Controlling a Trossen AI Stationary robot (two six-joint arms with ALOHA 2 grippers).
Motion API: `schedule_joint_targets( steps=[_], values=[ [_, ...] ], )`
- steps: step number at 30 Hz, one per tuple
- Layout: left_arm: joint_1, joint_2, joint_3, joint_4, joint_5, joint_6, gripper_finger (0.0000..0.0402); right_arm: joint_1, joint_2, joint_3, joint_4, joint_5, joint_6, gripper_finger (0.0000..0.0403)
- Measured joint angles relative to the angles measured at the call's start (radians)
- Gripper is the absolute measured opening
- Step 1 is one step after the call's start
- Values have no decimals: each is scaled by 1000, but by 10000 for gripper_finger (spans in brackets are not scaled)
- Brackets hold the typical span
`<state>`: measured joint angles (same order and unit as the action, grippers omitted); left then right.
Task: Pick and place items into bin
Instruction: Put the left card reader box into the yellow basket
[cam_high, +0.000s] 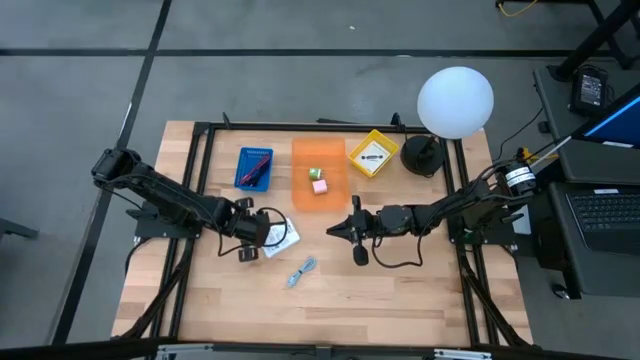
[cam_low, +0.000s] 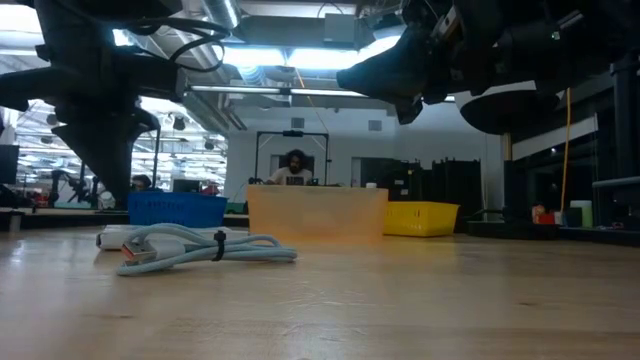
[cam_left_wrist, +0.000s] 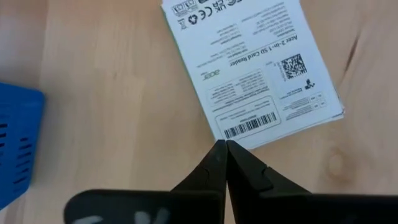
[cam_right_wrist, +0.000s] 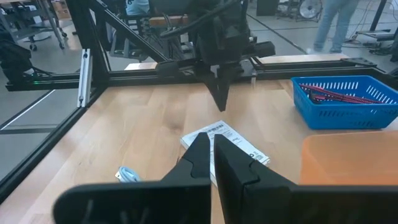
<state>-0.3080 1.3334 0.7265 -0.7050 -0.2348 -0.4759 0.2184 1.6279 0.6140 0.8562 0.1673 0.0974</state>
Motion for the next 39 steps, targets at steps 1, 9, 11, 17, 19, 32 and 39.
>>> schedule_joint_targets(
  steps=[1, 9, 11, 17, 19, 32, 39],
  values=[
    [0, 0, 0, 0, 6, 0, 1, 0, 0, 0, 0, 0, 0, 5],
    [0, 0, 0, 15, 23, -12, 1, 0, 0, 0, 0, 0, 0, 5],
    [0, 0, 0, 17, 24, -25, 1, 0, 0, 0, 0, 0, 0, 5],
    [0, 0, 0, 23, 29, -28, 1, 0, 0, 0, 0, -1, 2, 5],
    [0, 0, 0, 22, 30, -29, 1, 0, 0, 0, 0, -1, 2, 5],
    [-1, 119, 0, 36, 51, -9, 1, 0, 0, -1, 7, -1, 3, 5],
    [-1, 145, 1, 54, 44, 15, 2, 0, 0, -1, 8, -1, 6, 5]
  ],
)
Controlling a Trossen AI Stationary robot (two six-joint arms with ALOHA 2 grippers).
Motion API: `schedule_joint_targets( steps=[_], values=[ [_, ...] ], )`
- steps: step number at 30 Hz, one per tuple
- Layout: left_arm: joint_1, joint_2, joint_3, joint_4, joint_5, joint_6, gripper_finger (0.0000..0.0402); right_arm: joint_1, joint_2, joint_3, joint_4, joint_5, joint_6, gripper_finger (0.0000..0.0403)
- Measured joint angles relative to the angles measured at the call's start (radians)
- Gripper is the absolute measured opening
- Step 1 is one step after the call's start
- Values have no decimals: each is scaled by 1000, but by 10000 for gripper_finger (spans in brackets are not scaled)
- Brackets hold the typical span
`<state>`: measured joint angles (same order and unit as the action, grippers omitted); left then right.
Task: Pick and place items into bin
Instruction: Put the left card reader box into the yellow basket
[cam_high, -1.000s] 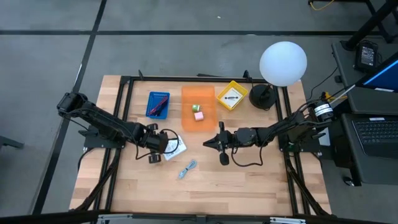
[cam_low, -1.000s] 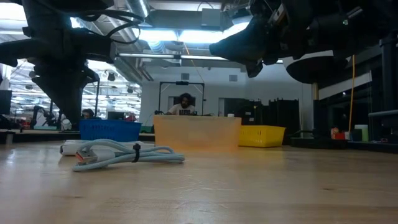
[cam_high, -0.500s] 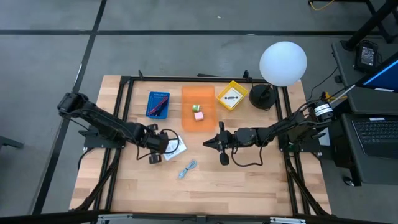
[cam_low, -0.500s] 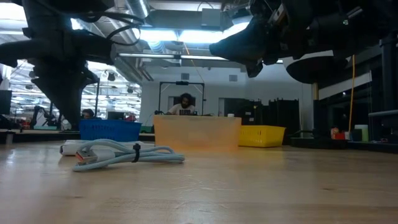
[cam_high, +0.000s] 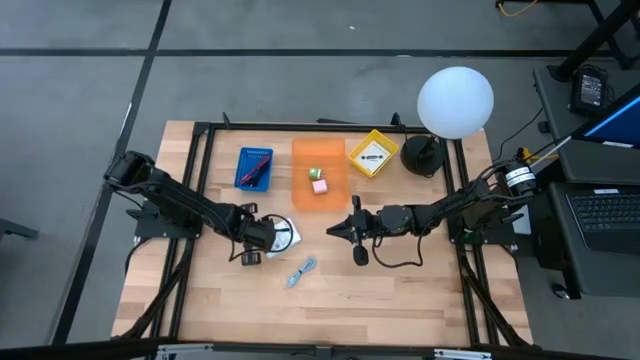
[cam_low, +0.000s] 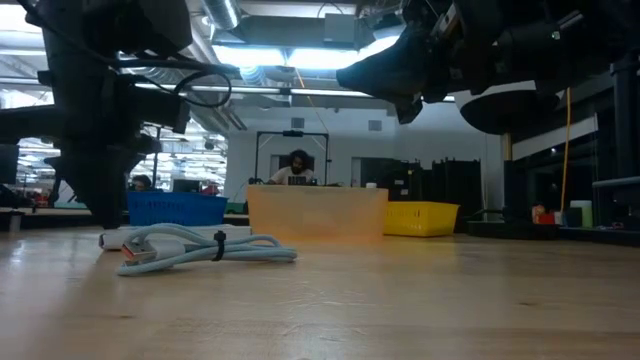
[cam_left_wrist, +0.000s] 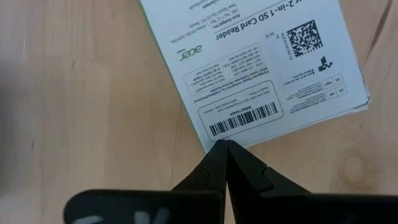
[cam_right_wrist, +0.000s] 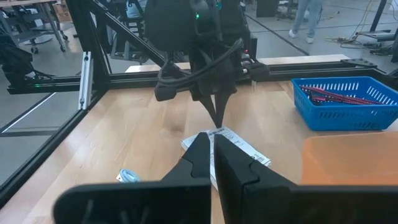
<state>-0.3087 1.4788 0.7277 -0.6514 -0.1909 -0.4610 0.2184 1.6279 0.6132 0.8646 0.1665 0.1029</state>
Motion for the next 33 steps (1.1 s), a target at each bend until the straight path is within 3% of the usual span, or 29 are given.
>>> schedule_joint_targets(
  steps=[15, 23, 33],
  values=[
    [3, 2, -1, 0, -4, -14, 1, 3, 0, 27, -7, -1, 76, 5],
    [3, -6, -92, 154, -24, -62, 1, 8, 0, 43, -39, -1, 81, 5],
    [3, -13, -97, 159, -8, -25, 1, 7, 136, 67, -21, 0, 321, 6]
  ],
)
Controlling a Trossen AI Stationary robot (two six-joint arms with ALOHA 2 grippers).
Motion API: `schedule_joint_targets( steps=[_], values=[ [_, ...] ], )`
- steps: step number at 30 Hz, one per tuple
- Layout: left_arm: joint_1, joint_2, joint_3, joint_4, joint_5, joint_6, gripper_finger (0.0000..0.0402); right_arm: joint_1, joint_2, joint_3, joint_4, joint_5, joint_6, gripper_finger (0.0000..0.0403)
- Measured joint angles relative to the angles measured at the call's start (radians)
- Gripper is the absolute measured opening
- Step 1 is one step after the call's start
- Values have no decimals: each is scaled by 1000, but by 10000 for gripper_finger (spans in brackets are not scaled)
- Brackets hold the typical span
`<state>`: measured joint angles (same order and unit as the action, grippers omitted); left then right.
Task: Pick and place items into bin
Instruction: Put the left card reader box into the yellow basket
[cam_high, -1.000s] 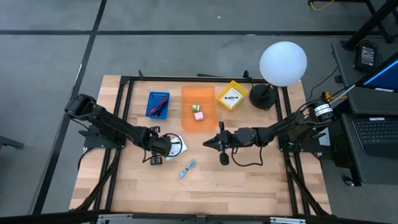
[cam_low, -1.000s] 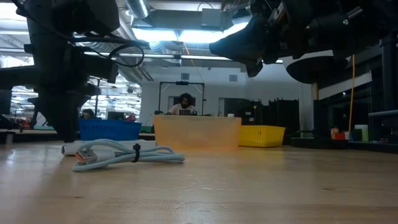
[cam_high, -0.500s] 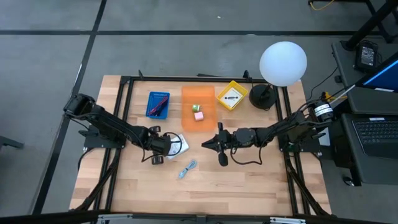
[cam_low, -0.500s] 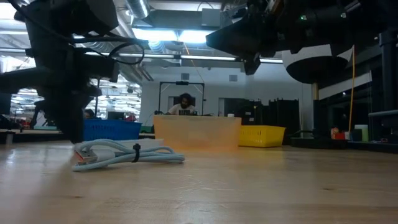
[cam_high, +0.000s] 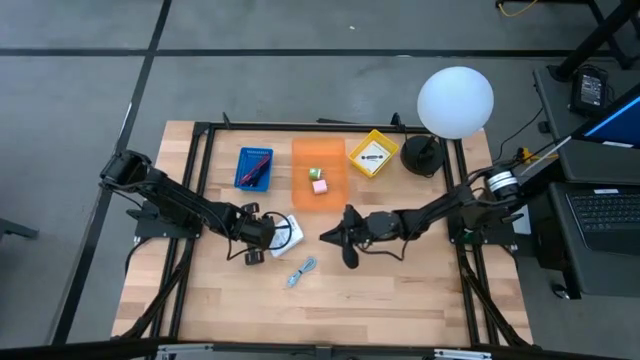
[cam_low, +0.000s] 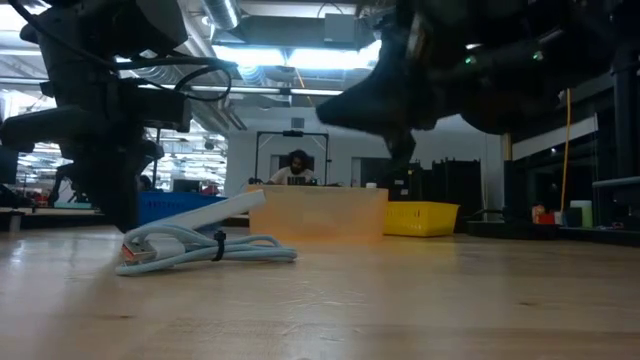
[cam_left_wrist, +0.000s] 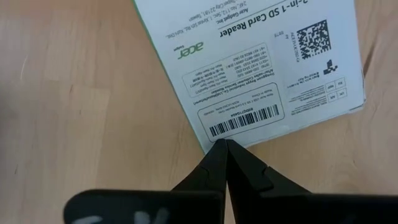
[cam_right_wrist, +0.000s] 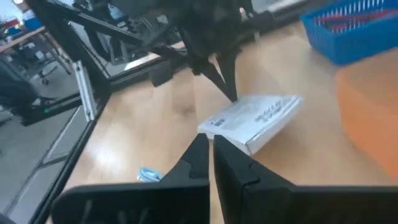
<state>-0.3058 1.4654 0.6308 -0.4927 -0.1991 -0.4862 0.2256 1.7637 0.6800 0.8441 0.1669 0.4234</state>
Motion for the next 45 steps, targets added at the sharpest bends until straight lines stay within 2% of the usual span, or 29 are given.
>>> schedule_joint_targets(
  steps=[11, 20, 22, 27, 36, 40, 45],
  values=[
    [0, 0, 0, -3, 6, 3, 2, 0, 194, 167, -18, -10, 69, 51],
    [0, 0, -1, -5, 8, 25, 2, -24, 197, 191, -98, -10, 161, 119],
    [0, 6, -8, -5, 36, 29, 1, -29, 198, 191, -118, -10, 195, 134],
    [-2, 6, -8, 1, 43, 29, 1, -39, 206, 191, -103, -10, 227, 164],
    [-2, 5, -7, 8, 34, 29, 1, -39, 279, 323, -179, -10, 129, 174],
    [-17, -5, -4, 8, 24, 60, 1, -45, 267, 368, -314, -12, 91, 174],
    [-42, -68, 39, -72, -20, 93, 1, -46, 245, 382, -311, -29, 63, 174]
  ],
)
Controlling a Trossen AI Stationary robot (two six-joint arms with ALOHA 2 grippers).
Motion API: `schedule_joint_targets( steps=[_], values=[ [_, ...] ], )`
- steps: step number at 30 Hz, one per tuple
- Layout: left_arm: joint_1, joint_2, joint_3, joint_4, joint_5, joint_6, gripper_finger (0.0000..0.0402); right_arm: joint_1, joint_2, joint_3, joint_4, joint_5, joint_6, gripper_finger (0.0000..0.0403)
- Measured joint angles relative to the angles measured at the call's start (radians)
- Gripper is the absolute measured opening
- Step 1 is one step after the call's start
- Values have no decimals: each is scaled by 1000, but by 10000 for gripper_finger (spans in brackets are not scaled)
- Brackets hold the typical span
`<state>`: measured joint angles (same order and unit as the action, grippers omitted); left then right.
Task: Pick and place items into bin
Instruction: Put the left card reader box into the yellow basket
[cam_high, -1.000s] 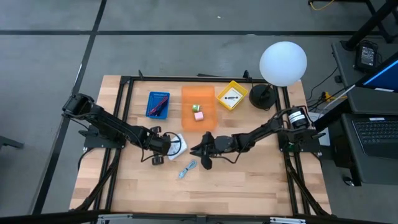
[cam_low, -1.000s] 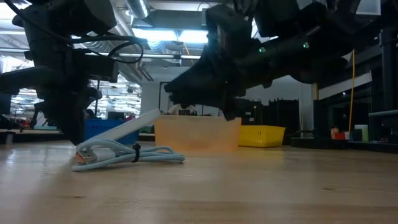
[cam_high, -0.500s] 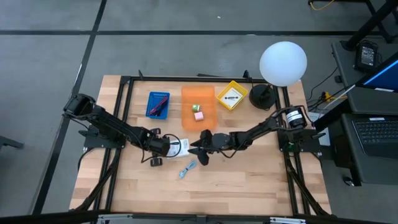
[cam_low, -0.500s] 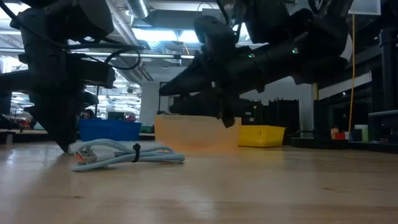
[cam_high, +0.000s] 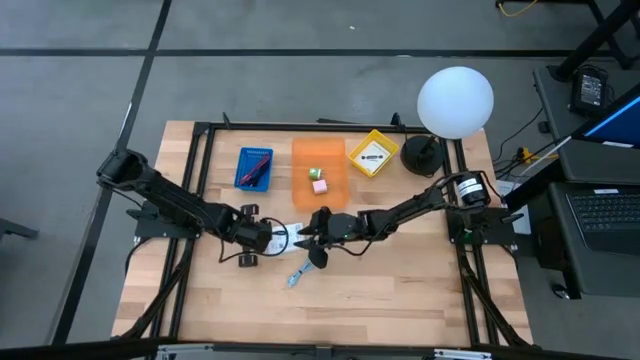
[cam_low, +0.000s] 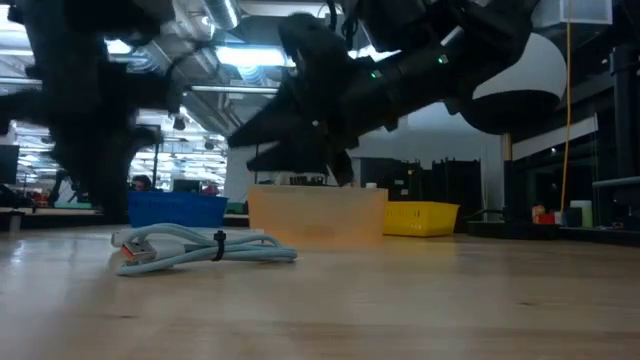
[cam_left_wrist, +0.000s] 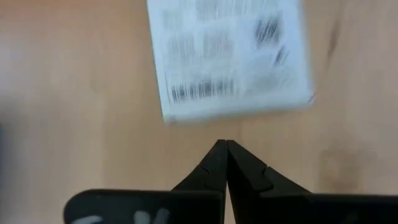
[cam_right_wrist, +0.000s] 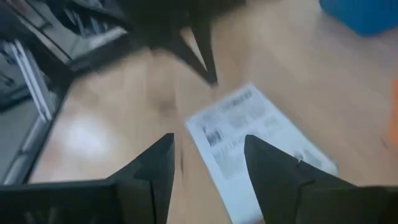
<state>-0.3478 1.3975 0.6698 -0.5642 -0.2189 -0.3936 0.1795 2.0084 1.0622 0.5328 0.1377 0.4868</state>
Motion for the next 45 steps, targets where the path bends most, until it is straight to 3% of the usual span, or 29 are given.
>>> schedule_joint_targets(
  steps=[7, 22, 45],
  values=[
    [-3, -71, 11, -6, -51, 45, 1, 0, -5, -3, -22, 0, 1, 174],
    [68, -34, 7, 36, -68, 92, 2, 8, -6, -3, 1, 1, 5, 174],
    [89, 78, 8, 73, -82, 120, 2, 9, -6, -3, 1, 1, 6, 174]
  ],
)
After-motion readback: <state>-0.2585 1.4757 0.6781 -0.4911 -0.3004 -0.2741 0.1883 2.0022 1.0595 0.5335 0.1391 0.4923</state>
